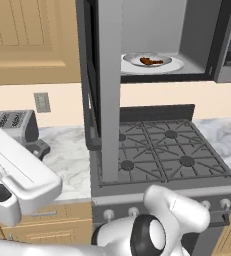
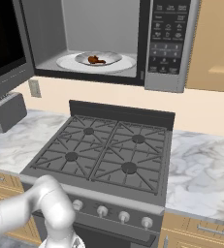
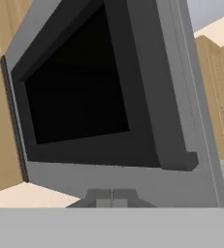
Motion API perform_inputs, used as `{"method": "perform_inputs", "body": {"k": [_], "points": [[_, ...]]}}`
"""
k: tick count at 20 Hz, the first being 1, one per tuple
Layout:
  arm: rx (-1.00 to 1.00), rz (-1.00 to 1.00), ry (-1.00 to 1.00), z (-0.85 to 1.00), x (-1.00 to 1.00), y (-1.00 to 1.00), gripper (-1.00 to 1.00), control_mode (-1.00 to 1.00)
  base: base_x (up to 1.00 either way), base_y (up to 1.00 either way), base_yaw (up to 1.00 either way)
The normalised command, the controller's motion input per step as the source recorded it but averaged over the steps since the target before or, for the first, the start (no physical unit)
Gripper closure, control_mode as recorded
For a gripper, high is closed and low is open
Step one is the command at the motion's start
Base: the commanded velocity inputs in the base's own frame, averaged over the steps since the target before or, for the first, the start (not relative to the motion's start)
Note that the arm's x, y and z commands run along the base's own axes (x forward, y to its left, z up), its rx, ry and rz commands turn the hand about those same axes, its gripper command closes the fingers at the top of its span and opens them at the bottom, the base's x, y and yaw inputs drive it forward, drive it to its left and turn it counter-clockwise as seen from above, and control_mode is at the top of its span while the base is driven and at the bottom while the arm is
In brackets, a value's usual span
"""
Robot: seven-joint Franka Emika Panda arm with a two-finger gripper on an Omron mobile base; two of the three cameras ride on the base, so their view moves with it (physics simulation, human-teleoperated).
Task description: Transport the chicken drumstick from the fridge to the microwave and turn on the microwave.
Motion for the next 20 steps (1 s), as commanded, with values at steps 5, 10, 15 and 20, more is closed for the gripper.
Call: {"method": "perform_inputs", "body": {"k": [5,10,15,20], "points": [[0.03,-0.14,0.00,-0.05,0.21,0.00,1.00,-1.00,0.00,0.00,0.00],[0.06,-0.15,0.00,-0.01,0.19,-0.07,1.00,-1.00,0.00,0.00,0.00],[0.04,-0.16,0.00,-0.03,0.12,-0.15,1.00,-1.00,0.00,0.00,0.00],[0.03,-0.13,0.00,0.00,0.03,-0.39,1.00,-1.00,0.00,0.00,0.00]]}}
